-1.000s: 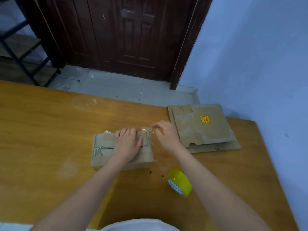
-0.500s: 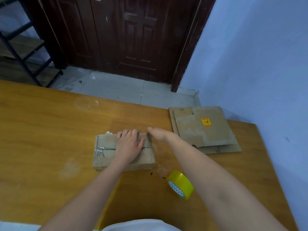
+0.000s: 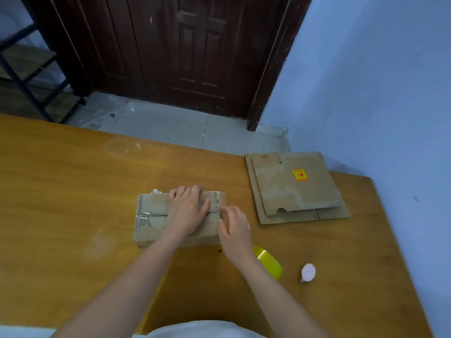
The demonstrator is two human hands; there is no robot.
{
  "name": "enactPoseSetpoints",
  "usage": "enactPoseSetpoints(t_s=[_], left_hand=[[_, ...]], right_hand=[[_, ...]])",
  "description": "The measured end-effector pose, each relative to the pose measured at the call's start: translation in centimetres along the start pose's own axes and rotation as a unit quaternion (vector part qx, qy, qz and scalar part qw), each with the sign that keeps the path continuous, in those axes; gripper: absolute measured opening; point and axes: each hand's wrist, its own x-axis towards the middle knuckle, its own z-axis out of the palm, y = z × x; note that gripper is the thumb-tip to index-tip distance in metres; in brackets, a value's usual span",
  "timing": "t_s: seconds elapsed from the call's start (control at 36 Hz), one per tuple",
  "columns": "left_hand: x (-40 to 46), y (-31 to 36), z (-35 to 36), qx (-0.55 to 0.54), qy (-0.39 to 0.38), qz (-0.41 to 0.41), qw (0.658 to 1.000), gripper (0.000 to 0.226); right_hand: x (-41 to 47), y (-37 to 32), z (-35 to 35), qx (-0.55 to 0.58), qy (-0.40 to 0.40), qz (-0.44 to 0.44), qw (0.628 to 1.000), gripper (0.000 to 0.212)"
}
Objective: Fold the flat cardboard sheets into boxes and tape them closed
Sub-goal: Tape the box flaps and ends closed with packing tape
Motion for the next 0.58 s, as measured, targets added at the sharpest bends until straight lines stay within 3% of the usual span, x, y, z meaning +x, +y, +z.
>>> enactPoseSetpoints(t_s=[0.17,0.28,0.44,0.5,0.58], left_hand=[[0.0,-0.1,0.0,0.001,0.006,-0.002,1.0,0.057],[0.2,-0.1,0.2,0.006,0.012,0.001,1.0,0.055],[0.2,-0.2,0.2,0.009,0.02,0.0,1.0,0.055],[0.1,-0.1,0.2,0.011,0.017,0.0,1.0,0.057],[0.0,-0.1,0.0,0.019,0.01,0.001,1.0,0.059]], right_hand=[[0.8,-0.2,0.4,0.062,-0.048,0.071,0.994,0.051],[2.3,0.0,-0.4,0.065,-0.113,0.098,0.987,0.039],[4.4,0.2,-1.3,0.061,-0.189,0.097,0.975,0.044],[5.2,0.5,-1.6,0.019,-0.203,0.092,0.975,0.044],[6.6,1.0,-2.2,-0.094,-0.138,0.075,0.983,0.037]])
